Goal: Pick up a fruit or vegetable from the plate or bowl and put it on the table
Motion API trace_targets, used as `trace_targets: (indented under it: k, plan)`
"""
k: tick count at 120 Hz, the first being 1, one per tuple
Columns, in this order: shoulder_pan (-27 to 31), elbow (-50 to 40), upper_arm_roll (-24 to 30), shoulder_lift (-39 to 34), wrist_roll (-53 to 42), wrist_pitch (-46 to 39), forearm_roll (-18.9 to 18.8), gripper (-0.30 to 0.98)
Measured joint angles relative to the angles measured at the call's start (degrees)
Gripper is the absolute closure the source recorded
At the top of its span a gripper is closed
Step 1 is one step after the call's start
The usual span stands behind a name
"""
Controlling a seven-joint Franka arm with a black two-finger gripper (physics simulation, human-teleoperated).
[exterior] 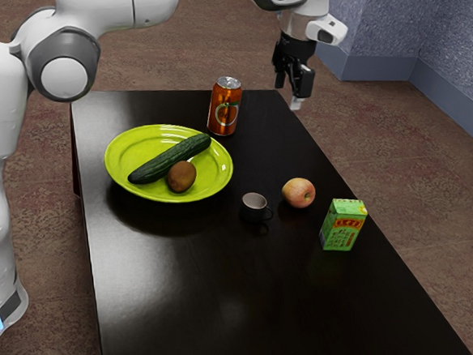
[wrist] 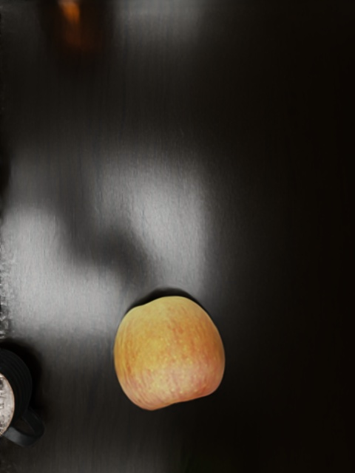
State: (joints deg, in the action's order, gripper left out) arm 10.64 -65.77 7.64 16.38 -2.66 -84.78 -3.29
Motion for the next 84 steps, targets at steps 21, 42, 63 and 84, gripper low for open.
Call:
trace_targets:
  k: [21, 42, 63, 84]
  plan:
    - [-0.04, 0.02, -0.04, 0.0, -0.72, 0.42, -0.14, 0.0]
    - [0.02, -0.05, -0.58, 0.23, 0.63, 0.44, 1.11, 0.0]
    - [-0.06, -1.27, -0.58, 0.65, 10.8, 0.37, 6.16, 0.0]
    - [0.02, -14.95, -1.08, -8.22, 20.64, -1.27, 7.88, 0.0]
